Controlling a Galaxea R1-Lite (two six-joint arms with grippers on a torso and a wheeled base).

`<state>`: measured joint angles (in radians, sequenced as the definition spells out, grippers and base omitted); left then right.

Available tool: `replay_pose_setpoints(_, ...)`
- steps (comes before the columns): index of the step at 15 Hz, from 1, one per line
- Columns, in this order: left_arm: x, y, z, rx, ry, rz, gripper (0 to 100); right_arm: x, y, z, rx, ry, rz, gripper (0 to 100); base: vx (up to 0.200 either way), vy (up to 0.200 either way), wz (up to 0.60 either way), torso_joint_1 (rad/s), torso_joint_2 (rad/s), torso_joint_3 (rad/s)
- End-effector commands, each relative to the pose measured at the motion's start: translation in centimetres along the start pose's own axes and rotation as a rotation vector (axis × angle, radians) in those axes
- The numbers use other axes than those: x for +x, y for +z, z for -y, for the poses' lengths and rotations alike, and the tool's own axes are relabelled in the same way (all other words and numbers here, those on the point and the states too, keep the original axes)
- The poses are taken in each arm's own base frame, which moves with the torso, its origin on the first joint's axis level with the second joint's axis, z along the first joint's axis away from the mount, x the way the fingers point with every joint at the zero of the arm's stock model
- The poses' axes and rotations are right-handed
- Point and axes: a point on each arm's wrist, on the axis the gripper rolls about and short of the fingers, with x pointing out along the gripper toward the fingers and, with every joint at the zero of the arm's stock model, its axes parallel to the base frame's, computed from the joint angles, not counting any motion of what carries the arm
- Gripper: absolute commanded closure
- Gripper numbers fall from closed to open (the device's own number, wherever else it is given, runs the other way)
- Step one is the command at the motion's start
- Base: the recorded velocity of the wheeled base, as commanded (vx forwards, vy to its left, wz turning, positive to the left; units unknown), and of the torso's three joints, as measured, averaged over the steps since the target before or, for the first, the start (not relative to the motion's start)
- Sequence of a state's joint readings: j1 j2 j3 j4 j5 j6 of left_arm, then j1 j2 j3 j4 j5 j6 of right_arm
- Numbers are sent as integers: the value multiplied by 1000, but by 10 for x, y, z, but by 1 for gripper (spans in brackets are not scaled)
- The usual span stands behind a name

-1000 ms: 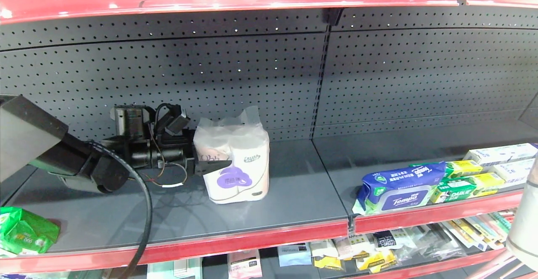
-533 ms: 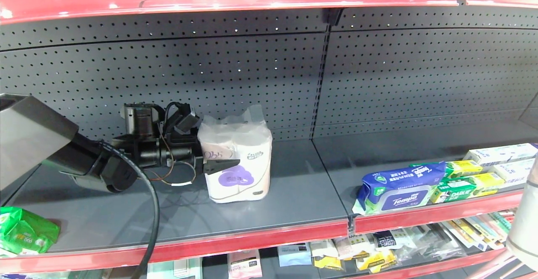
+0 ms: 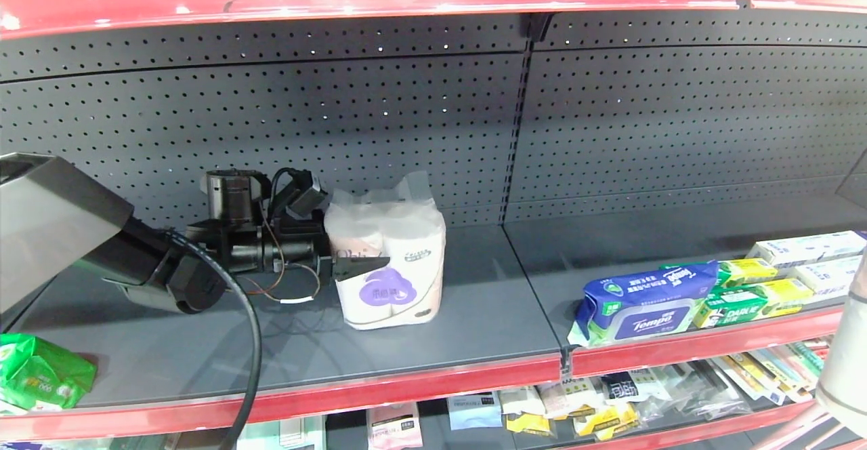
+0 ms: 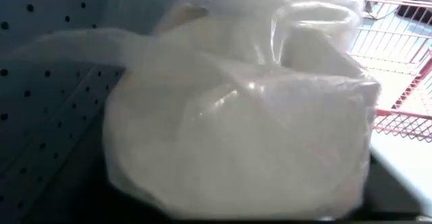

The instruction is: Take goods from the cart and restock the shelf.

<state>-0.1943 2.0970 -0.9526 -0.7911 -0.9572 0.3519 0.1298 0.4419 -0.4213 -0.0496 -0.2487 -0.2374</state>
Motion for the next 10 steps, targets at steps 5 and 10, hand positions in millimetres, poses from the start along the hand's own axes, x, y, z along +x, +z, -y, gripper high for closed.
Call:
replay_pose_setpoints(5,-17,-2,17,-30,2,-20,100,2,0,-1,-3,6,-9,100,0,0,0,0,0,0)
replay_pose_setpoints(10,-52,2,25,-45,25,-5,100,5,0,-1,-6,12,-20,100,0,0,0,0,0,0)
